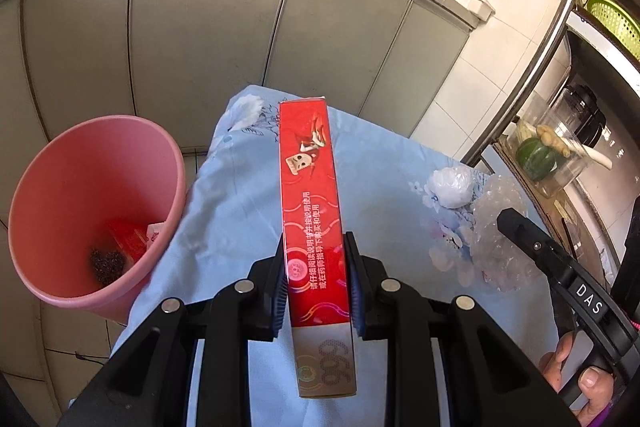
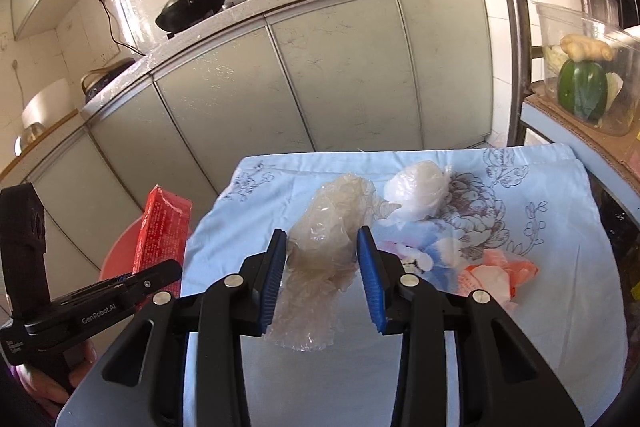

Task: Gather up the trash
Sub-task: 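Carry the toothpaste box and clear bag over the pink bin and release both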

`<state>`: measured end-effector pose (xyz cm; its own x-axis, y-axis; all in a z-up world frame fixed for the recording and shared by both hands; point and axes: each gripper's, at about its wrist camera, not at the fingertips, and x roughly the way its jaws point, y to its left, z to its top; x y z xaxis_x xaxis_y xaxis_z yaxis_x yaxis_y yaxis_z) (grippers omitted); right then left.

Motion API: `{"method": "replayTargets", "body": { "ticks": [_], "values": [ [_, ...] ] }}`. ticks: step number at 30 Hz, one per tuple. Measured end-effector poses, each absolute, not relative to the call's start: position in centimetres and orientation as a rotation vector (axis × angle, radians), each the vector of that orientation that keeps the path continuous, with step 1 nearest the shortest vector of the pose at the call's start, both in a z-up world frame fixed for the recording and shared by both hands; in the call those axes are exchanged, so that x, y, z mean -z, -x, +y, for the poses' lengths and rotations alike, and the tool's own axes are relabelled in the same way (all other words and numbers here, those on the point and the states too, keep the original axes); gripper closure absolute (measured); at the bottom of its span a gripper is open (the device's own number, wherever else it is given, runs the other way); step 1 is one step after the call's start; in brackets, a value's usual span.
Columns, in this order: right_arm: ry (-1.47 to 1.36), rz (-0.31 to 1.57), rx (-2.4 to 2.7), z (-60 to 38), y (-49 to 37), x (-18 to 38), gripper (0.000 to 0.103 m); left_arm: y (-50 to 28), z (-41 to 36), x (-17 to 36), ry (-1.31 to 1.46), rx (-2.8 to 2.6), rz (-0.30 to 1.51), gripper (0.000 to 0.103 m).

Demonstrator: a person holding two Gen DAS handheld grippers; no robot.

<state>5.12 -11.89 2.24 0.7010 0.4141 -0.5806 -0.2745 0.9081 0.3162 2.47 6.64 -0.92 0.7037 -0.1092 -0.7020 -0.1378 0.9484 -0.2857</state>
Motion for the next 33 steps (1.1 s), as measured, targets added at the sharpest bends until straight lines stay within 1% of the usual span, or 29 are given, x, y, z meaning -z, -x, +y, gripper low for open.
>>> {"method": "replayTargets", "body": {
  "ticks": [6,15,25,33],
  "values": [
    [-0.196,0.677,-0.432,-10.0,-4.9,-2.8,0.066,-1.2,8.2,0.0,0.340,-0.048,0.732,0.079],
    [-0.144,0.661,-0.497,-6.8,-5.0,-4.0,0.066,0.1,12.2,0.3,0.398,-0.114,0.708,0.079],
    [-0.080,0.673,-0.636,0.8,-5.5,-4.5,0.066,2.2,18.4,0.1,0.419,-0.270,0.656,0.079],
    [0.009,0.688,-0.737,7.1,-5.6,-4.3,0.066,2.7,22.0,1.2,0.430,-0.362,0.658,0.079]
  ]
}}
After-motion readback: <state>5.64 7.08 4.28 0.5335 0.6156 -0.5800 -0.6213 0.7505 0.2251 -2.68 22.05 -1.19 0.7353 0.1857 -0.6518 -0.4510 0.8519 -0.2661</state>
